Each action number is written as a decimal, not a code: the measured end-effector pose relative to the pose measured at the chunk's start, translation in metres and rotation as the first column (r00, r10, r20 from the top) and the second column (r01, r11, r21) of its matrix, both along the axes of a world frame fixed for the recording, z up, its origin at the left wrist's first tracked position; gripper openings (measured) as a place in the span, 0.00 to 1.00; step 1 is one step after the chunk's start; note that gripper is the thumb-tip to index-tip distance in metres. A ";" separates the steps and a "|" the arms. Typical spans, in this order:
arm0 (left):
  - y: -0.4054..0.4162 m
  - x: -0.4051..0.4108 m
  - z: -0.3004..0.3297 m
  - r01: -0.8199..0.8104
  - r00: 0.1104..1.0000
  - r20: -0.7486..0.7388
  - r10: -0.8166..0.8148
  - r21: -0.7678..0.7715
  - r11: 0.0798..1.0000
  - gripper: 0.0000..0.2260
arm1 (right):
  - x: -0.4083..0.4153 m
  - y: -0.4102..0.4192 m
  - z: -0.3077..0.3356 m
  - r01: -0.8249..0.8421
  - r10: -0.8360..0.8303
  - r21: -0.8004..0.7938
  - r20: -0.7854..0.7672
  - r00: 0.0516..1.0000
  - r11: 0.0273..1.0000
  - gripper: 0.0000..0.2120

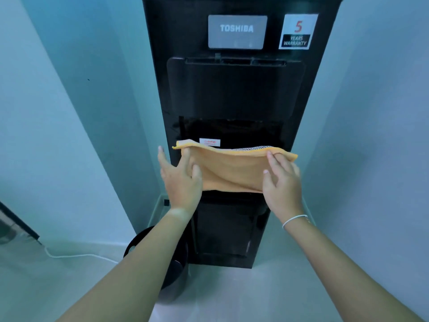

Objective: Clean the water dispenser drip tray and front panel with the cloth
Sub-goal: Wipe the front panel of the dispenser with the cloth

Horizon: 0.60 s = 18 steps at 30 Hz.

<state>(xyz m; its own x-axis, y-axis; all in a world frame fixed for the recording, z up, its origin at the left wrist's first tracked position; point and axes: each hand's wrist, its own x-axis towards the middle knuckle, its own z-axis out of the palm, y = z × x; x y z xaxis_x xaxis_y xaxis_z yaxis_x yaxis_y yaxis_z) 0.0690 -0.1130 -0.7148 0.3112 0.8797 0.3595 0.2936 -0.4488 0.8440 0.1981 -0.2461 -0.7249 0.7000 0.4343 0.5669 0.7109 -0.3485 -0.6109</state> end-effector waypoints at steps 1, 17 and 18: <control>-0.001 -0.004 0.007 0.084 0.996 0.039 -0.083 -0.037 0.996 0.23 | -0.002 -0.004 0.009 0.003 -0.003 0.025 0.005 1.000 1.000 0.20; -0.036 -0.055 0.116 0.437 0.878 0.263 -0.400 -0.100 0.894 0.29 | -0.031 -0.055 0.084 -0.078 0.088 0.184 -0.047 0.995 0.980 0.36; -0.040 -0.058 0.126 0.454 0.871 0.257 -0.419 -0.091 0.886 0.29 | -0.034 -0.056 0.088 -0.070 0.090 0.231 -0.078 0.993 0.970 0.37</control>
<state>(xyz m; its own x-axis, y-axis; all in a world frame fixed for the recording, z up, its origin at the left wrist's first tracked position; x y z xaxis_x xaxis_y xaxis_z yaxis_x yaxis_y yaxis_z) 0.0108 -0.1527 -0.5888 0.6023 0.7197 0.3453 -0.1077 -0.3553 0.9285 0.1645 -0.3026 -0.6364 0.7192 0.3576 0.5957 0.6714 -0.1370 -0.7284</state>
